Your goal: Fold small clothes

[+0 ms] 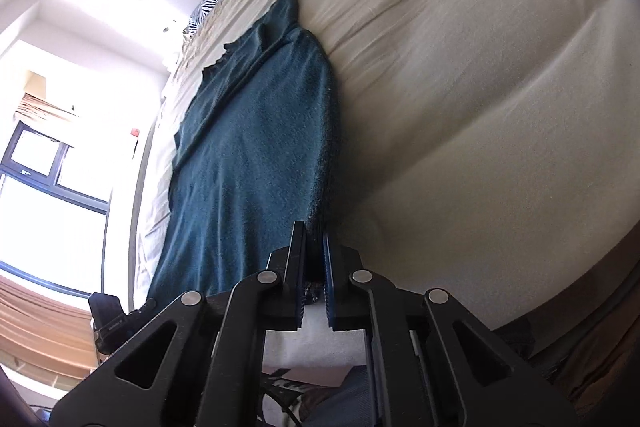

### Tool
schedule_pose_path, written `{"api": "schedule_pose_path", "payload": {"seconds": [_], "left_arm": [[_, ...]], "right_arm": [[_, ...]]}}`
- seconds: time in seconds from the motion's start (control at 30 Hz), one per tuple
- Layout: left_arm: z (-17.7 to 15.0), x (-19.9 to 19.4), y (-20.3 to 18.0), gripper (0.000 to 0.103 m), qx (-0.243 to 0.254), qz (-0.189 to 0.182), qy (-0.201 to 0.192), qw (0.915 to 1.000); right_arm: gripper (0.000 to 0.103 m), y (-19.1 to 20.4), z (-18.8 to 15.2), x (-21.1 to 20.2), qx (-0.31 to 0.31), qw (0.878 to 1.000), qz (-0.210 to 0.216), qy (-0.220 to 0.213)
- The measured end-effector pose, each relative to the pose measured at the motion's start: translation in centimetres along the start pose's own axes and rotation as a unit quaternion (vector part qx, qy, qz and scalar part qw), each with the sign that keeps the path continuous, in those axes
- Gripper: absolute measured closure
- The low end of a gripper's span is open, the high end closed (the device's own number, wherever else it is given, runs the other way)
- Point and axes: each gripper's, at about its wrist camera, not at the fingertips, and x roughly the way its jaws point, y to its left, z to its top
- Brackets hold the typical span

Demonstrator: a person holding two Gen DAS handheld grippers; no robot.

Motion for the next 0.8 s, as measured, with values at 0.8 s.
{"api": "schedule_pose_path", "payload": {"seconds": [0.8], "left_arm": [[7.9, -2.7, -1.9, 0.096, -0.041, -0.089, -0.084, 0.9917]], "right_arm": [[0.097, 4.9, 8.0, -0.7, 0.015, 0.994, 0.076, -0.077]]}}
